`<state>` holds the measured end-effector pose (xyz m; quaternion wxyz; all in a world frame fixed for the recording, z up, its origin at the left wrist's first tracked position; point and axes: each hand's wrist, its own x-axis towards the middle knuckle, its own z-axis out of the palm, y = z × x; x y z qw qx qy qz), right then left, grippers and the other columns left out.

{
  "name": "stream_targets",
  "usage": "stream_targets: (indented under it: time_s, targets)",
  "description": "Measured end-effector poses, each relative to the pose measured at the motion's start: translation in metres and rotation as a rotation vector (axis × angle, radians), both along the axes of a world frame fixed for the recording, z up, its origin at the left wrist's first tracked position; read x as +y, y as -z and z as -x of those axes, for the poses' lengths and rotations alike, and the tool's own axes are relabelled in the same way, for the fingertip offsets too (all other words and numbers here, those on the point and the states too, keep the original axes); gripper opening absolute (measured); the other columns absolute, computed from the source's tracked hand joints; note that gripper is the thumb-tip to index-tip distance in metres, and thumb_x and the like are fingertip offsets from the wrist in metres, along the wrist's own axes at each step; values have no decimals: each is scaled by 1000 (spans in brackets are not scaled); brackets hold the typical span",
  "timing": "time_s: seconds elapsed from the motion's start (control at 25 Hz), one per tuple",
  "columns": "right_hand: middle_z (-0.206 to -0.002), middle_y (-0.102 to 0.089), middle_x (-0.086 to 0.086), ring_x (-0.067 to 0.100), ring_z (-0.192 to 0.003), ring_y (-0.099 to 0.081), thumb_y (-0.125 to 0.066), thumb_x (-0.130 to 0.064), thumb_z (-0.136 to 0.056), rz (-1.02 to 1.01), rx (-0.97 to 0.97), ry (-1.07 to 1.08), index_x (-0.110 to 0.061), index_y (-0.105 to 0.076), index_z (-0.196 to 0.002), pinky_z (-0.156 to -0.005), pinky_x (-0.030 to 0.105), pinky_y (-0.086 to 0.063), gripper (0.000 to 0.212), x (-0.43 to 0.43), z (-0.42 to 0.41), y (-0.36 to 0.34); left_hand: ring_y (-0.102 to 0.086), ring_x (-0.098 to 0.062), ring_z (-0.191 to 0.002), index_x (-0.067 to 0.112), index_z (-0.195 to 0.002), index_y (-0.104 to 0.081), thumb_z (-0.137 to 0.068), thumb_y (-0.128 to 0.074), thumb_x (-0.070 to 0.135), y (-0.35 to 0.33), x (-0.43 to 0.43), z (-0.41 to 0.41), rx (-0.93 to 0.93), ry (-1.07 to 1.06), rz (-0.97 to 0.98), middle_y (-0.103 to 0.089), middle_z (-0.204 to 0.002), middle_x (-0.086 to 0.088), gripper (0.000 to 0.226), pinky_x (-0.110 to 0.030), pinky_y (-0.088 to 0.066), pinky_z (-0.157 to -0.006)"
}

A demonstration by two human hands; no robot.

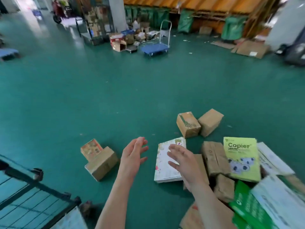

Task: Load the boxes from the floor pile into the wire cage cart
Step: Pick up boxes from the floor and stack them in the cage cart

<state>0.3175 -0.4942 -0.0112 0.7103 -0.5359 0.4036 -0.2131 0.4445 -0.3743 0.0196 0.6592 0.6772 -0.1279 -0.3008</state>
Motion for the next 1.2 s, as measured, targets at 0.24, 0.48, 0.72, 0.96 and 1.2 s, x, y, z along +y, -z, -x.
stream_targets:
  time_s: [0.24,0.48,0.72,0.96,1.2]
  targets:
    - [-120,-70,-8,5,-108,-67,-58,-32,-101,-33,28,114,-21,-68,-123,-86,28,-57,26,-102,52,12,-71,-9,-105,24,-109,-71,-103,-49,41,3,-102,34,-15,91,-59,-73,-115,5,28,-44,-58,-92]
    - [-108,-72,-9,13,-107,-66,-65,-41,-89,-61,38,319,-23,-72,-114,-92,36,-53,31,-170,138,22,-72,-9,-103,24,-111,-71,-103,-49,42,7,-208,96,-28,345,-106,-75,-109,10,29,-46,-58,-93]
    - [-104,-71,7,25,-95,-68,-56,-13,-101,-137,74,618,-11,-71,-109,-105,55,-48,17,-181,242,39,-72,-9,-102,24,-112,-71,-104,-48,40,30,-291,177,9,673,-167,-75,-110,10,29,-44,-58,-92]
    - [-107,-77,-2,19,-105,-72,-59,-16,-100,-178,109,1041,-16,-73,-107,-100,47,-53,16,-170,318,50,-72,-11,-104,21,-120,-68,-103,-50,39,51,-349,248,81,994,-186,-74,-115,6,30,-42,-58,-93]
    - [-110,-76,-3,17,-106,-72,-57,-21,-102,-185,134,1228,-17,-72,-111,-100,45,-54,19,-174,322,59,-72,-12,-99,21,-109,-68,-106,-47,33,52,-403,265,94,1211,-140,-74,-106,7,25,-36,-60,-84]
